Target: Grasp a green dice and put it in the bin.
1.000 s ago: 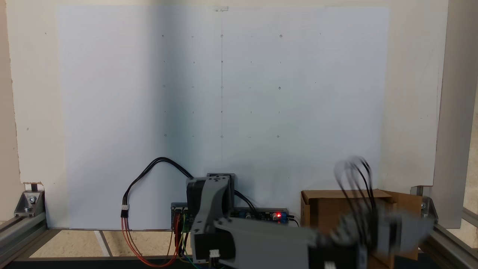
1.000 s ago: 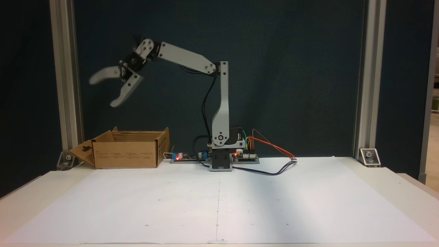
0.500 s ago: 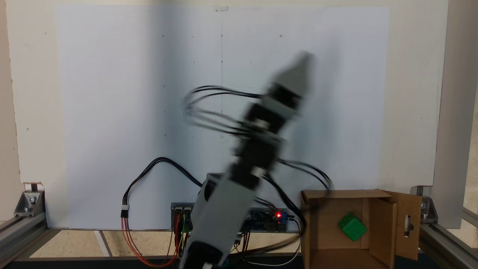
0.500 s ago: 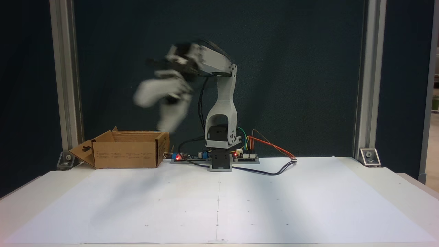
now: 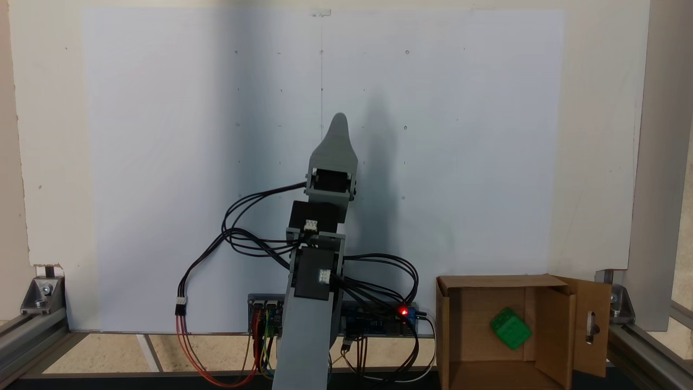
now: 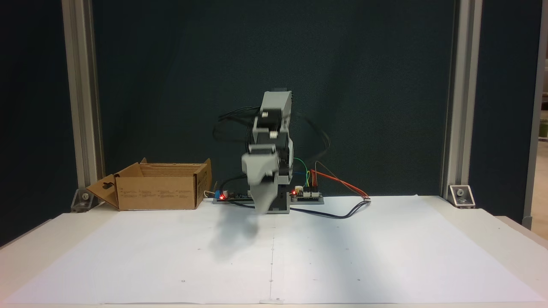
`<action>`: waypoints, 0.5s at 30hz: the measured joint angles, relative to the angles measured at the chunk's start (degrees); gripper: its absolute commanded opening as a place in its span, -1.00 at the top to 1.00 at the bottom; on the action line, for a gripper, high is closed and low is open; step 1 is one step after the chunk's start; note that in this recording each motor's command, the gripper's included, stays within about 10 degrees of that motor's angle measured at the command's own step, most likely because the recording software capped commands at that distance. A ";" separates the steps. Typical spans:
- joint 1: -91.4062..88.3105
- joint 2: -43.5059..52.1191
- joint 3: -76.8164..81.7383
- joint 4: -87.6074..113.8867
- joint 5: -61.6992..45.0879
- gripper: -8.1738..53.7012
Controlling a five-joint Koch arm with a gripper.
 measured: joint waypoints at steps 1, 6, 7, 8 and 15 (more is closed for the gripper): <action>0.00 0.00 2.29 -2.55 0.00 -0.71; -2.02 0.00 7.82 -14.50 0.00 -0.71; -2.46 -0.09 8.35 -16.96 0.00 -0.71; -3.16 0.00 8.88 -19.42 0.00 -0.71; -5.89 0.00 12.48 -35.95 0.00 -0.69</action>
